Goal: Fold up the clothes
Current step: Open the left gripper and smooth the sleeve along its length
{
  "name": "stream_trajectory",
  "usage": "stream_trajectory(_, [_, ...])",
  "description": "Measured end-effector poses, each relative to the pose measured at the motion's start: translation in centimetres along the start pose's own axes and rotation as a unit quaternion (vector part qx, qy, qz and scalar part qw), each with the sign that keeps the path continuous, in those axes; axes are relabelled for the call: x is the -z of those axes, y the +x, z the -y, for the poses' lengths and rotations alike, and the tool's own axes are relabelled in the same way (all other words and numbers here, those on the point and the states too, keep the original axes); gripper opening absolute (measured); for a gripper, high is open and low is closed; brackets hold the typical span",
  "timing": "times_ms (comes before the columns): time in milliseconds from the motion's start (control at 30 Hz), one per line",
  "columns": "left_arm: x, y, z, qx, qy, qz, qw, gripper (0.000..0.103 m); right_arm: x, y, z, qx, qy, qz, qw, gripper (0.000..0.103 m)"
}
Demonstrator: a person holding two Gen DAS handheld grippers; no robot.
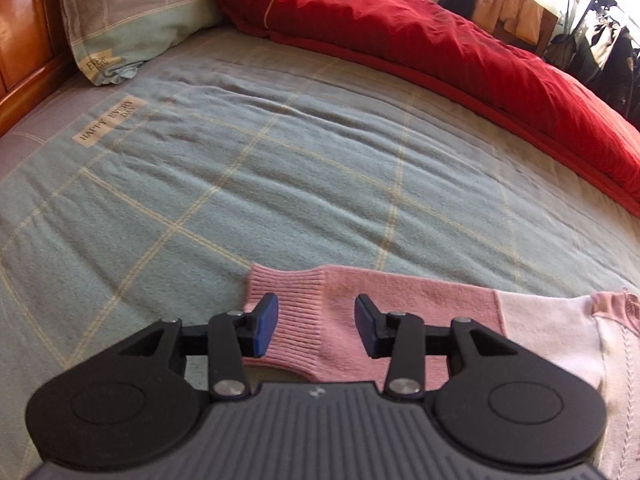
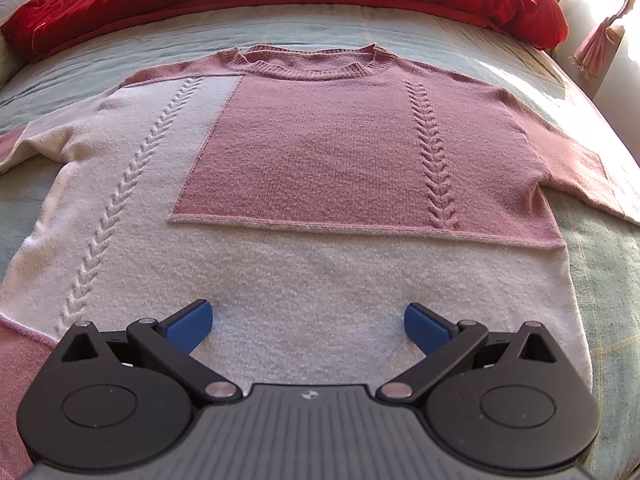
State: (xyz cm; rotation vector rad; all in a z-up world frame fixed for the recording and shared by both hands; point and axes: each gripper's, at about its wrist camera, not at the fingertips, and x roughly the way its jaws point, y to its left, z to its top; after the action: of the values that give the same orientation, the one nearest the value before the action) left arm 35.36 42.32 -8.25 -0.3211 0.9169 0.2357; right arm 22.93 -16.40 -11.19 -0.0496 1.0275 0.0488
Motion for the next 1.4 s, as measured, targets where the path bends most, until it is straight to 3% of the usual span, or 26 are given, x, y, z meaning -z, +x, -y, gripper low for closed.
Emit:
stream_trajectory(33, [0.1, 0.7, 0.3, 0.005, -0.003, -0.004, 1.0000, 0.056, 0.0, 0.0, 0.0, 0.002, -0.001, 0.000, 1.000, 0.103])
stream_trajectory(67, [0.3, 1.7, 0.6, -0.002, -0.004, -0.016, 0.9999, 0.059, 0.0, -0.1, 0.0, 0.003, -0.001, -0.001, 1.000, 0.103])
stream_trajectory(133, [0.9, 3.5, 1.0, -0.055, 0.003, -0.054, 0.9970, 0.055, -0.1, -0.1, 0.0, 0.004, -0.002, -0.003, 1.000, 0.103])
stream_trajectory(233, [1.8, 2.8, 3.2, -0.072, 0.051, -0.043, 0.9952, 0.056, -0.2, -0.2, 0.1, 0.002, -0.004, -0.002, 1.000, 0.103])
stream_trajectory(333, [2.3, 0.9, 6.3, -0.045, 0.085, -0.037, 0.9947, 0.056, -0.2, -0.1, -0.1, -0.001, -0.008, 0.000, 1.000, 0.103])
stream_trajectory(400, [2.9, -0.4, 9.5, 0.000, 0.118, -0.036, 0.9924, 0.057, -0.1, -0.1, -0.3, -0.004, -0.007, 0.003, 1.000, 0.103])
stream_trajectory(500, [4.1, -1.4, 15.5, 0.075, 0.177, -0.032, 0.9808, 0.061, 0.0, -0.1, -0.7, -0.010, -0.011, 0.004, 1.000, 0.103])
stream_trajectory(600, [5.5, -0.4, 20.3, 0.113, 0.211, -0.045, 0.9699, 0.061, 0.2, -0.2, -0.7, -0.017, -0.010, 0.004, 1.000, 0.103])
stream_trajectory(767, [8.6, 3.7, 22.2, 0.063, 0.254, -0.075, 0.9624, 0.063, 0.5, -0.3, 0.2, -0.030, 0.005, 0.004, 1.000, 0.103])
stream_trajectory(933, [9.2, 2.4, 20.1, 0.045, 0.282, -0.067, 0.9560, 0.067, 0.8, -0.3, 0.9, -0.038, 0.005, 0.007, 0.999, 0.103])
stream_trajectory(1033, [8.6, 1.3, 19.5, 0.031, 0.281, -0.059, 0.9574, 0.063, 0.7, -0.2, 1.3, -0.041, 0.011, 0.011, 0.999, 0.103])
stream_trajectory(1167, [7.0, 1.3, 18.8, 0.051, 0.221, -0.044, 0.9730, 0.065, 0.7, -0.1, 1.3, -0.041, 0.011, 0.012, 0.999, 0.103])
stream_trajectory(1400, [6.6, 1.5, 17.1, 0.052, 0.153, -0.047, 0.9857, 0.067, 0.7, -0.1, 1.6, -0.043, 0.011, 0.010, 0.999, 0.103])
